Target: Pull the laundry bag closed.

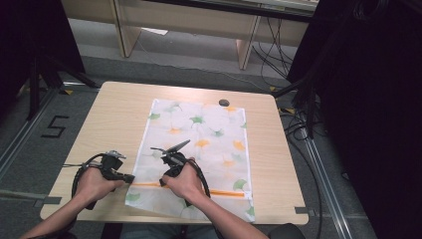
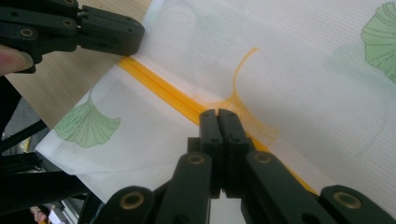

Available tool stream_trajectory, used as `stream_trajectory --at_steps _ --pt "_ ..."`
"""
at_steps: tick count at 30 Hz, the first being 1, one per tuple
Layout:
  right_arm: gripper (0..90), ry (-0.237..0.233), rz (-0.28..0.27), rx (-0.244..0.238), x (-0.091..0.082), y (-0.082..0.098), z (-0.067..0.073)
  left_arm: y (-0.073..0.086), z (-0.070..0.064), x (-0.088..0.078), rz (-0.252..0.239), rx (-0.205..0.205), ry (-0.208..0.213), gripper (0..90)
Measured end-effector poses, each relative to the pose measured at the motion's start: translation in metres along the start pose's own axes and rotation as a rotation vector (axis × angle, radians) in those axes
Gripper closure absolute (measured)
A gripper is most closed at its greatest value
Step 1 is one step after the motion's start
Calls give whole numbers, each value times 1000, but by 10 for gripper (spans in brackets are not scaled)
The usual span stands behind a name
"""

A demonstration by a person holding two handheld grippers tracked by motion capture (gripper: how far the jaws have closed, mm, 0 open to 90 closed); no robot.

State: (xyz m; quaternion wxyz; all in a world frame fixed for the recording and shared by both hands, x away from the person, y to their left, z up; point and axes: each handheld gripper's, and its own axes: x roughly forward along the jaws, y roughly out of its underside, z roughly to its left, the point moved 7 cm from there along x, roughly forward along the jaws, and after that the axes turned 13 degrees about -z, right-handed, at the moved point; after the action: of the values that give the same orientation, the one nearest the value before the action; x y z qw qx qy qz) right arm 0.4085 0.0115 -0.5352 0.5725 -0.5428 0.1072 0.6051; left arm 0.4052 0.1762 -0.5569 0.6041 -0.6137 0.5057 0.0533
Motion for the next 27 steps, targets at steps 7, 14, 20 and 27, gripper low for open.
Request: stream_trajectory --at_steps 7,14,20,27 --pt "900 -13 21 19 -3 2 -3 0 0 0 0 0 0 900" --pt "900 -3 5 23 -7 3 -8 0 0 0 1 5 -2 900" --pt "900 -8 16 18 -9 5 -9 0 0 0 2 8 -2 900" --pt "900 15 2 24 -12 6 -14 0 0 0 3 10 -2 900"
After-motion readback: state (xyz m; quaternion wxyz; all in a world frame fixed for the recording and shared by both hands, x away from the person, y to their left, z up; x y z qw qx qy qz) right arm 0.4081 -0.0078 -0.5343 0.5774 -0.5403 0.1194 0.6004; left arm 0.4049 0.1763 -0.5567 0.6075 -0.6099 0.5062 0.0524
